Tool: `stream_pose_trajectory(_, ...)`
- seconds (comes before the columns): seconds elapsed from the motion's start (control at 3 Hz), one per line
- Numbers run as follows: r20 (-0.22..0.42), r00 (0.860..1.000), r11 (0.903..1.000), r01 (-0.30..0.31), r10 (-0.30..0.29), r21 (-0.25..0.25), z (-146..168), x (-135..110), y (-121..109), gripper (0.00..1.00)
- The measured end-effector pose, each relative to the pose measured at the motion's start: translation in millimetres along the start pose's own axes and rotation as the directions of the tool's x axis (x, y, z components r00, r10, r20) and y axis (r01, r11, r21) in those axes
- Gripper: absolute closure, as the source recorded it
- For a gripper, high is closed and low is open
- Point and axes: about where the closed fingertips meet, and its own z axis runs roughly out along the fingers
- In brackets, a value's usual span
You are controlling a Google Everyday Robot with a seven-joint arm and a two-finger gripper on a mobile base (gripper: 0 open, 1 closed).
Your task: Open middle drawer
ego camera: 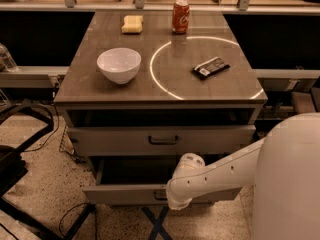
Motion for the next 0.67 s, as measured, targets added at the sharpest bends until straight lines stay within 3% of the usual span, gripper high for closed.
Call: stream_pose_trajectory(0.67,0.003,1.000,0.9997,-0.006,0.006,0.023,-15.0,0.7,2.8,1.00)
